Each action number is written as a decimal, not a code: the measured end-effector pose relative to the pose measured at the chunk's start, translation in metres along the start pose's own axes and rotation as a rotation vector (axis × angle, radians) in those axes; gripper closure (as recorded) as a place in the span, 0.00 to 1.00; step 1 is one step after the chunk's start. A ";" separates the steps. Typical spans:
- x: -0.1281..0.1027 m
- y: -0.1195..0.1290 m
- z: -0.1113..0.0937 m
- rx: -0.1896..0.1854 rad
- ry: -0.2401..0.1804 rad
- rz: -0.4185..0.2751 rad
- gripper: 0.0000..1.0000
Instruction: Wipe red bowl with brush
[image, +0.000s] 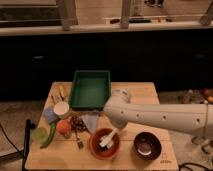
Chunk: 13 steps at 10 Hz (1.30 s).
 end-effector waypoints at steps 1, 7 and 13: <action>0.012 0.005 0.000 0.003 0.003 0.006 1.00; -0.007 -0.021 -0.004 0.034 -0.033 -0.043 1.00; -0.017 -0.026 -0.004 0.046 -0.061 -0.071 1.00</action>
